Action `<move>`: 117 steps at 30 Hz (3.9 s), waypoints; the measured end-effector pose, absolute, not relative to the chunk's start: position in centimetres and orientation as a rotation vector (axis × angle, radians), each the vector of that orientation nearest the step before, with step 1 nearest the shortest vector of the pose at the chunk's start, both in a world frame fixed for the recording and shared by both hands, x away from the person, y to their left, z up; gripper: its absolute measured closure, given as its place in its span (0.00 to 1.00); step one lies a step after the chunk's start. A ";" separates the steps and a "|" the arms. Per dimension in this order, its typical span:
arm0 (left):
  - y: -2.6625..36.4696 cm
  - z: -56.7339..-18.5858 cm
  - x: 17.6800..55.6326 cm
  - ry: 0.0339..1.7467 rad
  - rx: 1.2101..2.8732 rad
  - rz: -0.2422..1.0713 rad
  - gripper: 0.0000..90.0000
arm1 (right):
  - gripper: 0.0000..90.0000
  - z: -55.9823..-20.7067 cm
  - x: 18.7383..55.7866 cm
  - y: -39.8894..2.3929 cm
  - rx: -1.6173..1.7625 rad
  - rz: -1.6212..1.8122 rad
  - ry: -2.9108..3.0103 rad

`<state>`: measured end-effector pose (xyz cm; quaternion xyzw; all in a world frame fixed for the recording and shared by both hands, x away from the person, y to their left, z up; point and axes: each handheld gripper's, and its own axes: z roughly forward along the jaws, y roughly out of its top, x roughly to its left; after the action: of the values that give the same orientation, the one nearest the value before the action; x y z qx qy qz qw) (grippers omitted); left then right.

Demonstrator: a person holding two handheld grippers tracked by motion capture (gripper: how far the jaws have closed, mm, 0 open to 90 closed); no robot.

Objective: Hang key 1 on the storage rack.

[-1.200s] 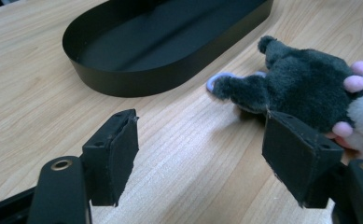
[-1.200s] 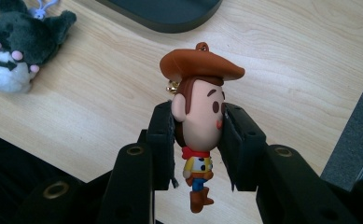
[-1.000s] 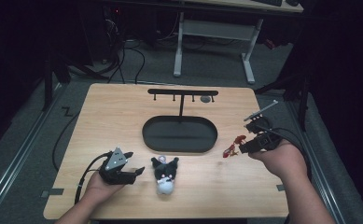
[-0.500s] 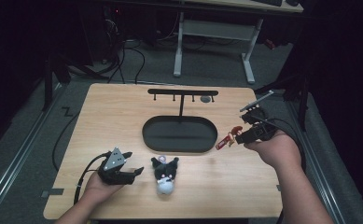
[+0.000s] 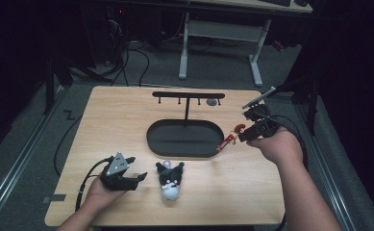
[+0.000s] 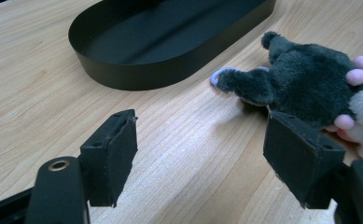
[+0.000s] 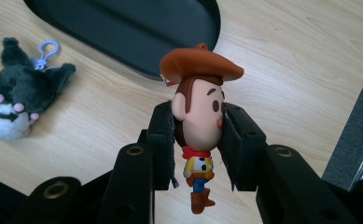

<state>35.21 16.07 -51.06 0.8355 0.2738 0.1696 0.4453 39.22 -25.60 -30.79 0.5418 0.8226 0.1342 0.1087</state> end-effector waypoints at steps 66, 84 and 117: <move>16.9 -51.3 35.3 0.688 2.087 0.410 0.29 | 0.74 -28.8 48.0 -21.5 1.567 0.380 2.412; 17.1 -51.4 35.3 0.699 2.087 0.403 0.30 | 0.74 -31.5 50.1 -24.6 1.669 0.410 2.337; 13.7 -52.2 34.5 0.769 2.178 0.312 0.73 | 0.48 -44.6 36.1 -26.7 1.510 0.823 2.186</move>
<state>34.47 13.69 -52.22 0.8588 0.3033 0.1229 0.3942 36.15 -26.65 -44.57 0.5342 0.7732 0.2912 0.1789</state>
